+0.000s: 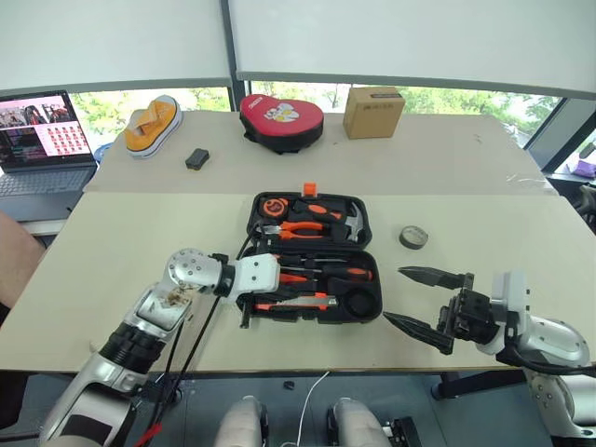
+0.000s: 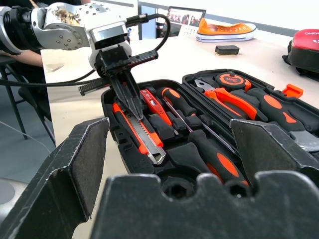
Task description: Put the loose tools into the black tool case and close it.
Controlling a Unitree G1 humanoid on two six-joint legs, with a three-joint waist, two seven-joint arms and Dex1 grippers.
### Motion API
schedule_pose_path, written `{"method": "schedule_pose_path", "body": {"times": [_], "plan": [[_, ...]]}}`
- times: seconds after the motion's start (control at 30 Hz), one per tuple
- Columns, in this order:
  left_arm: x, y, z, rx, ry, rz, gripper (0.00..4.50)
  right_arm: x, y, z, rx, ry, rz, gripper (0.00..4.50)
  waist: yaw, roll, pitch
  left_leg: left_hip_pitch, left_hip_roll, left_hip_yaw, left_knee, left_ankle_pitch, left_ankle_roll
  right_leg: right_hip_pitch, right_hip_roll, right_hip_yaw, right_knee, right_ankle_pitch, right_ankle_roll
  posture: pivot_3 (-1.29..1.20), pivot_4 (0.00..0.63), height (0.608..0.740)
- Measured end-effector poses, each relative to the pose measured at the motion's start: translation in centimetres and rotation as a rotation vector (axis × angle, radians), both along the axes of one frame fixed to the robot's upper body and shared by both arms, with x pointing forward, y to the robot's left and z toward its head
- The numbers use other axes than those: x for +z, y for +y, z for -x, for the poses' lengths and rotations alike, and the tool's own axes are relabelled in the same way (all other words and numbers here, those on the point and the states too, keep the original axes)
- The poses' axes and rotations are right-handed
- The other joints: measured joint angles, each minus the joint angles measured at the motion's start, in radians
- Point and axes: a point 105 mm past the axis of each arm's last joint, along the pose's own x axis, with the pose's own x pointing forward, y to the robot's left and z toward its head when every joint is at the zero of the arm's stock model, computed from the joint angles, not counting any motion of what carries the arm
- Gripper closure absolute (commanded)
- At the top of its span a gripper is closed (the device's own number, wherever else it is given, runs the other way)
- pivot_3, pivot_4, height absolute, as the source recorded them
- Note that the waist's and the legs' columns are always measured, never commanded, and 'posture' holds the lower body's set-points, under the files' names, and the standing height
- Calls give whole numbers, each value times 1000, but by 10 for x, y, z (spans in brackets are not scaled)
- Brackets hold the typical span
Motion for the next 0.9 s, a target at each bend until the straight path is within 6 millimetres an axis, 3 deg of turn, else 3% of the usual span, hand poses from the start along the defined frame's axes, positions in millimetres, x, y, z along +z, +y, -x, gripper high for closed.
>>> {"method": "schedule_pose_path", "body": {"times": [0.27, 0.37, 0.5, 0.67, 0.7, 0.8, 0.9], "plan": [[-2, 2, 0, 19, 24, -9, 4479, -1, 0, 0, -2, 4, -10, 0, 4, 6, -6, 1, 0, 1, 0, 0, 0, 1, 0, 1, 0, 0, 0, 0, 150, 740], [-3, 2, 2, 42, 54, 63, 4479, -2, -1, 0, -9, 6, -11, 0, 4, 7, -6, 0, 0, 1, 0, 0, 0, 0, 0, 1, 0, 0, 0, 0, 150, 740], [11, 5, 6, 102, 133, 309, 3410, -7, -22, 3, -109, 28, -6, 0, 11, 5, -5, -6, 0, 0, 0, 0, 0, -5, -1, 0, -1, 0, 0, 0, 150, 740], [64, 38, 7, 158, 59, 566, 1466, -22, -75, 8, -367, 50, 10, 0, 15, 3, -4, -6, 0, 0, -1, 0, 0, -4, -2, 0, -2, 0, 0, 0, 150, 740], [64, 47, 7, 186, 65, 568, 1248, -27, -84, 9, -418, 51, 13, 0, 13, 3, -4, -4, 0, 0, -1, 0, 0, -3, -2, 0, -3, 0, 0, 0, 150, 740], [46, 92, 11, 351, 141, 588, 32, -61, -127, 18, -643, 146, 92, 0, 6, 5, -3, -3, 0, 1, -4, 0, 0, -4, -2, 0, -2, -1, -1, 0, 150, 740], [49, 100, 12, 374, 191, 645, 32, -60, -131, 7, -661, 173, 123, 0, 2, 5, -2, -4, 0, 1, -4, 1, -2, -6, -3, 2, -2, -1, -1, 0, 150, 740]]}}
